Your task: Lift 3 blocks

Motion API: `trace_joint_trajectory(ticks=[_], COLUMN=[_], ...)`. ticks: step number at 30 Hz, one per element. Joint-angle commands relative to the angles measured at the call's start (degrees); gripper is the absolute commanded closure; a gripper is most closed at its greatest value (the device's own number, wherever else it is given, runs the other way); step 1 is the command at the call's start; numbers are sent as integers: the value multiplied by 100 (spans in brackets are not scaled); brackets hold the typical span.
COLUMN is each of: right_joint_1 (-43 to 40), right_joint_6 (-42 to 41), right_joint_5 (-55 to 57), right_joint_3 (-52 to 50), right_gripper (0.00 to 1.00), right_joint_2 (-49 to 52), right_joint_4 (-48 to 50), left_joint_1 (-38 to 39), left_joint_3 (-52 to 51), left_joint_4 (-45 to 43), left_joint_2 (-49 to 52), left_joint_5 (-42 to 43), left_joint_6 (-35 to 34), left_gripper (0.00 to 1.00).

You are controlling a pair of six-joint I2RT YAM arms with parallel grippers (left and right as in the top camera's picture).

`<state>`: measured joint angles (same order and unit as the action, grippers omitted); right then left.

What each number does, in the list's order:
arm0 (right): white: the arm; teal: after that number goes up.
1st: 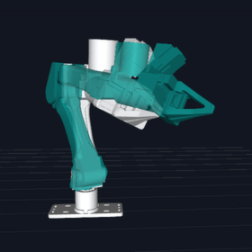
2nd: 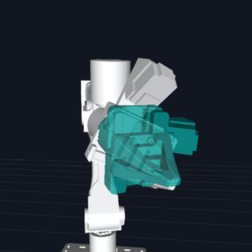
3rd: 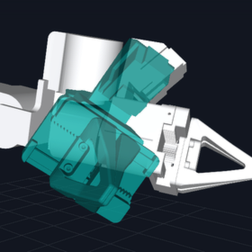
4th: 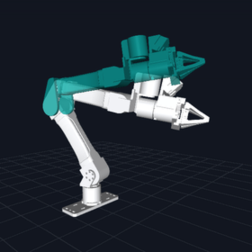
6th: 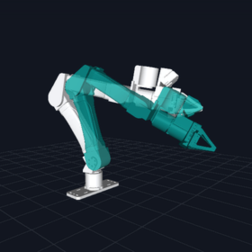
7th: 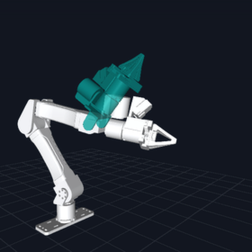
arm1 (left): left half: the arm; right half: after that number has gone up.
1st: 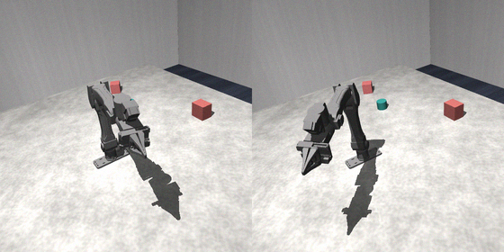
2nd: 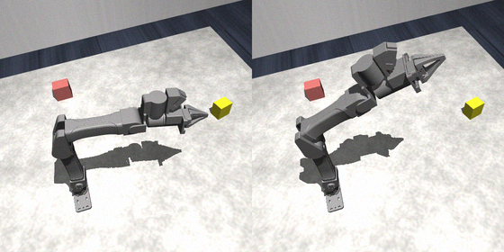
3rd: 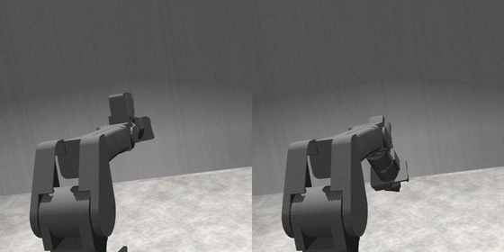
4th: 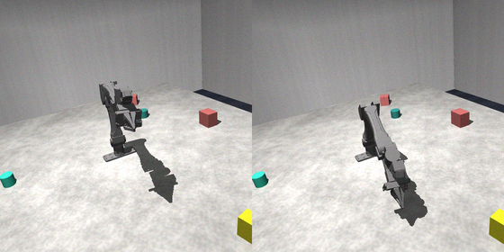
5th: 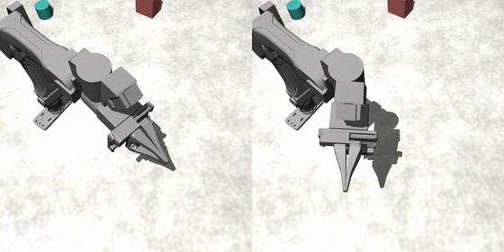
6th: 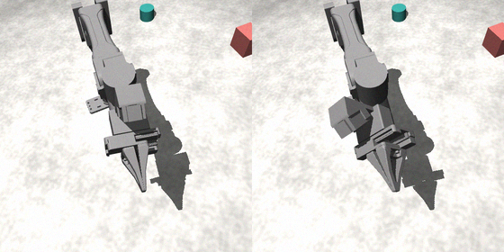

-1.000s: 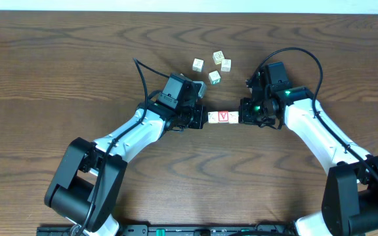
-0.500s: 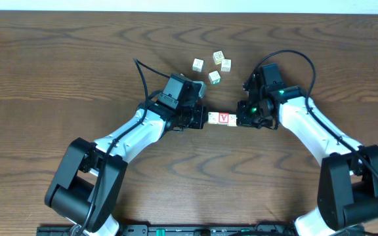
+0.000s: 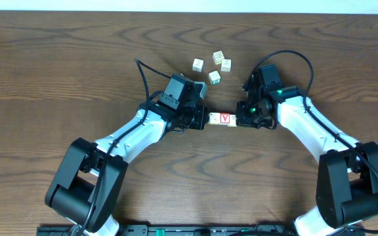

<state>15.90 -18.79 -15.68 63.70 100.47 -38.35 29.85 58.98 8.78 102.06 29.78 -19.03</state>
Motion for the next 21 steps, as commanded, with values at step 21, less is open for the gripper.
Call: trace_joint_trajectory(ticks=[21], right_joint_1=[372], right_joint_6=[61], right_joint_5=[-1191], right_joint_3=[214], right_gripper=[99], right_joint_2=[-2], right_joint_4=[120], left_joint_1=[426], left_joint_3=[122], left_joint_4=[-114], left_joint_2=[437], left_joint_5=[721], left_joint_6=[118], left_gripper=[93])
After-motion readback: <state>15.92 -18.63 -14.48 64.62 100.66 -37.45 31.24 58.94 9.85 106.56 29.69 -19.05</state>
